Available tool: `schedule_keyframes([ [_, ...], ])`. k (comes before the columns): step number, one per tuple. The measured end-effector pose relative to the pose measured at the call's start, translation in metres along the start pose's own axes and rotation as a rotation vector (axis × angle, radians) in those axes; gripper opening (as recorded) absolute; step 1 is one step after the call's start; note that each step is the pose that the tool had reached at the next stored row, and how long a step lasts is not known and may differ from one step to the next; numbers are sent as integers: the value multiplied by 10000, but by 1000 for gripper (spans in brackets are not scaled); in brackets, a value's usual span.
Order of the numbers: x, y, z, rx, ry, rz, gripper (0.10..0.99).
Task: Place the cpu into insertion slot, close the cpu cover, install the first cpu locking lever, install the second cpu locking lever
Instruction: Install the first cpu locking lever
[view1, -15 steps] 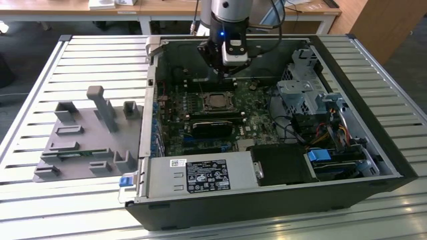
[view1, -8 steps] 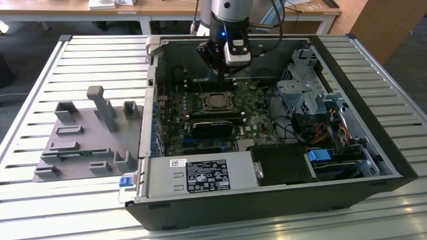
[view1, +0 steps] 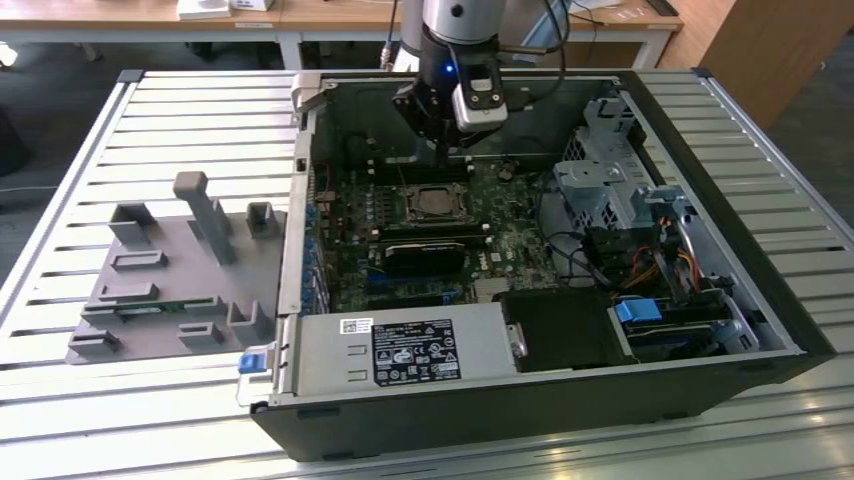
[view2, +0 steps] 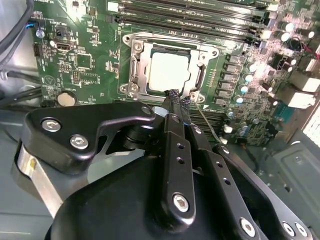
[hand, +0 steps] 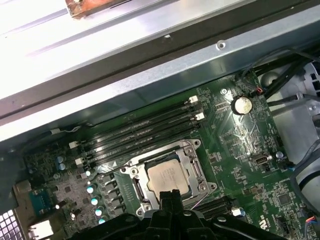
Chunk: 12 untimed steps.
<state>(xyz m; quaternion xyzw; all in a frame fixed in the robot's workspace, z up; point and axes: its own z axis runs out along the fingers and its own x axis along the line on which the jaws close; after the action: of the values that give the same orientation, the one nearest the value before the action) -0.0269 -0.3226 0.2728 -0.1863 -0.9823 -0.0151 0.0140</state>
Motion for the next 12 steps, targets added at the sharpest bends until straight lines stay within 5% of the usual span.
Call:
schedule_keyframes([
  [12,2,-1,0,41,30,-1243,106],
])
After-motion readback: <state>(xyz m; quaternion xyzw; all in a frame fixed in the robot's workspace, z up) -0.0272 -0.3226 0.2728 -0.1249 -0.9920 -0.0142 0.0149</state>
